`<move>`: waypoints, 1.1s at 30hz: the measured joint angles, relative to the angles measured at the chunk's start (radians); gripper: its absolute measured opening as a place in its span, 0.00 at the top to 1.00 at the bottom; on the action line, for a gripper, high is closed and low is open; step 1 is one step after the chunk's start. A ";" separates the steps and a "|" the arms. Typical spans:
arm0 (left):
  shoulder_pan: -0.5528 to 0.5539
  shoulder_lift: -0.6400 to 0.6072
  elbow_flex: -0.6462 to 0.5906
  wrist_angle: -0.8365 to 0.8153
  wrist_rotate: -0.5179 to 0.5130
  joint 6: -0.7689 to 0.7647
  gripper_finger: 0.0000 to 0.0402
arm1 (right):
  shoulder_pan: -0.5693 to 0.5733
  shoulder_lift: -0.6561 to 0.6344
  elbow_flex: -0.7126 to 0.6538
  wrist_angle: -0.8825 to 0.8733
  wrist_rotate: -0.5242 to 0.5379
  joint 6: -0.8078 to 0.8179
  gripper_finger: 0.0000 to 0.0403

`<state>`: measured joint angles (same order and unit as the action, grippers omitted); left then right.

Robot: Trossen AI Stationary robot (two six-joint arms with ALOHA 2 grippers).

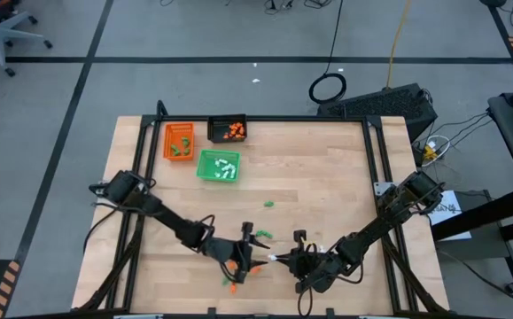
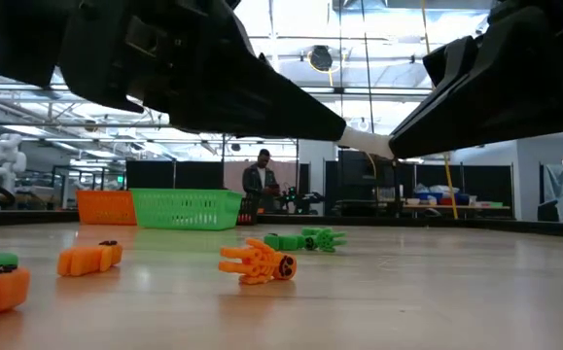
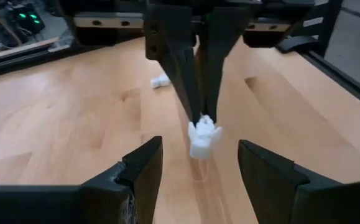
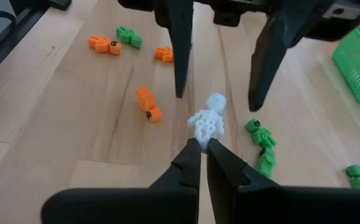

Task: Sort Halloween decoration
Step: Put the white skeleton toy into the green bin

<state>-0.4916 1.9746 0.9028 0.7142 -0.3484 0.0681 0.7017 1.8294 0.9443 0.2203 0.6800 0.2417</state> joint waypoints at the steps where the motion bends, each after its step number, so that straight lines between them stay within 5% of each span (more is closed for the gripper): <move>1: 0.005 0.000 0.000 -0.001 0.009 0.000 0.48 | 0.000 0.000 0.000 0.000 0.000 0.000 1.00; 33: 0.015 0.000 0.000 0.003 0.059 0.018 0.65 | 0.000 -0.001 0.000 0.022 0.000 0.000 1.00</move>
<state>-0.4770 1.9747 0.9028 0.7170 -0.2893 0.0856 0.7013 1.8286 0.9443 0.2427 0.6801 0.2417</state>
